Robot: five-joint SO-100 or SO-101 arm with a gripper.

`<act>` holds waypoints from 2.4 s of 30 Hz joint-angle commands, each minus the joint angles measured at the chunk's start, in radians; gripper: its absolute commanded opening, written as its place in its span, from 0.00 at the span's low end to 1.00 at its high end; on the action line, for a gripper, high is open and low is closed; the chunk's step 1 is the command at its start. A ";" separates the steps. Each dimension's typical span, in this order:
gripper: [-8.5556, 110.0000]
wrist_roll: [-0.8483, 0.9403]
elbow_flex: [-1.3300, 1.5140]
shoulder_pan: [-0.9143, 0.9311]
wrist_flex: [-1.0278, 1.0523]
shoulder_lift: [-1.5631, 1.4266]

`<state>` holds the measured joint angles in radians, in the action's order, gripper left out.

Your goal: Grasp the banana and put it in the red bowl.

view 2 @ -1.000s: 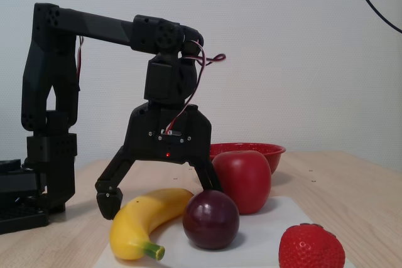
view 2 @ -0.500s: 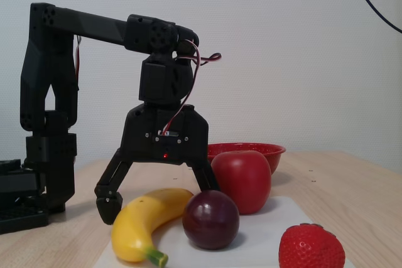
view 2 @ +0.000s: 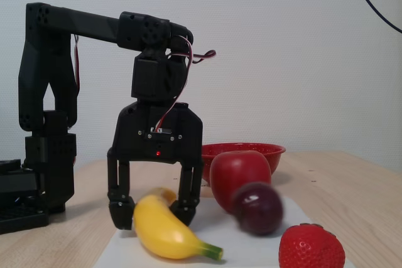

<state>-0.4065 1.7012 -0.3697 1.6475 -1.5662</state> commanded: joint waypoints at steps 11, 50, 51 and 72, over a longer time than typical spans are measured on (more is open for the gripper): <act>0.07 0.064 -0.373 -0.008 0.259 -0.160; 0.07 0.560 -1.025 0.847 0.258 -0.135; 0.07 0.571 -1.032 0.868 0.252 -0.126; 0.07 0.574 -0.583 0.985 -0.276 -0.046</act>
<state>0.1810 1.1566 0.6044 1.4281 -1.5570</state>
